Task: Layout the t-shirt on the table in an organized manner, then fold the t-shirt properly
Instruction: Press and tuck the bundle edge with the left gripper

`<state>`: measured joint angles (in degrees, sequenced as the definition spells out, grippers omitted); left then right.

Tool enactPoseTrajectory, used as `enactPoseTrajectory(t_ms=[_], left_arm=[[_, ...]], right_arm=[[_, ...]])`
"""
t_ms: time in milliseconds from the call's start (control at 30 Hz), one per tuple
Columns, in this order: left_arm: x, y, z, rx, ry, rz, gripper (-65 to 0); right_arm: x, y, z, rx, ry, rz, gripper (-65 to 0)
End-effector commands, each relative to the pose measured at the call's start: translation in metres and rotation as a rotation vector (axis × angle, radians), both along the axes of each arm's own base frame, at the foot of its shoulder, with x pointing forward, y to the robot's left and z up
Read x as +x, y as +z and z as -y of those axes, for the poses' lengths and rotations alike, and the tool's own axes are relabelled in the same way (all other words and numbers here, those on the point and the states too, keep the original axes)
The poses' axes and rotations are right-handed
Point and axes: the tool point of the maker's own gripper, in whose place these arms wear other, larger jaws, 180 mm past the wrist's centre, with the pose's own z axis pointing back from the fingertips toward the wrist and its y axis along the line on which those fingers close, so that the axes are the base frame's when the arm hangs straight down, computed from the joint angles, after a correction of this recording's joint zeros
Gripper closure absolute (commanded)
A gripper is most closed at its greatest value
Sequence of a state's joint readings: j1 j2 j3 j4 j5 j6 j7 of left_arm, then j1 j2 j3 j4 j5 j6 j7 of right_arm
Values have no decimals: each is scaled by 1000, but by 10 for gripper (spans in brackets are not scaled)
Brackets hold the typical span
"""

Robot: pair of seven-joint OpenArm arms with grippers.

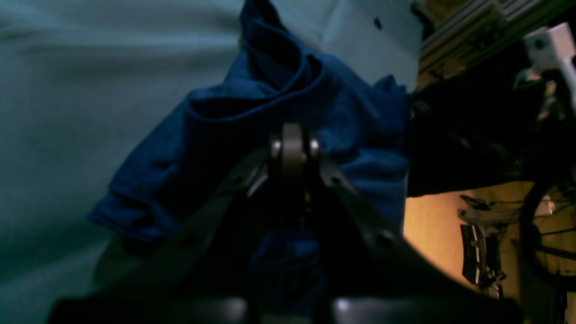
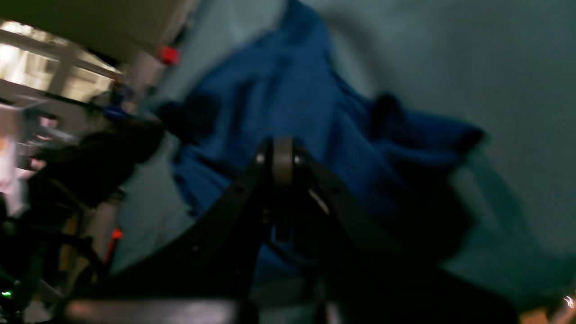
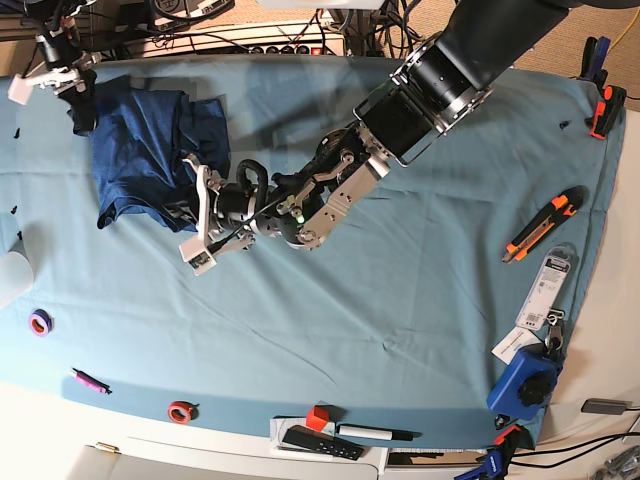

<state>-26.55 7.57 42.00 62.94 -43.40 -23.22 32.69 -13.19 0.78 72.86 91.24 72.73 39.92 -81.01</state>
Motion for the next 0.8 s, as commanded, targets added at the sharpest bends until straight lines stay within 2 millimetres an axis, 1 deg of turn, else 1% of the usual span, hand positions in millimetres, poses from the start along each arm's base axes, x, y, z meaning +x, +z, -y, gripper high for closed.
enactPoseTrajectory(t_ms=[0, 133, 300, 400, 433, 633, 700, 767], left_arm=[[5, 29, 13, -78, -5, 32, 0], [4, 33, 15, -106, 0, 19, 0], [-12, 30, 24, -105, -44, 36, 0], [-20, 25, 30, -89, -69, 106, 0], [-20, 24, 31, -84, -66, 130, 0], [6, 11, 25, -1, 56, 244, 0], [12, 1, 21, 29, 77, 247, 0], [15, -13, 17, 61, 89, 228, 0]], right_arm=[[1, 8, 6, -32, -8, 17, 0], [-4, -5, 5, -38, -11, -51, 0], [-3, -6, 2, -34, -4, -53, 0], [0, -8, -2, -29, 11, -54, 0], [1, -8, -3, -28, 16, -54, 0], [5, -9, -9, -22, 40, -55, 0], [5, -9, -9, -23, 40, -54, 0], [5, -9, -9, -23, 40, -55, 0]])
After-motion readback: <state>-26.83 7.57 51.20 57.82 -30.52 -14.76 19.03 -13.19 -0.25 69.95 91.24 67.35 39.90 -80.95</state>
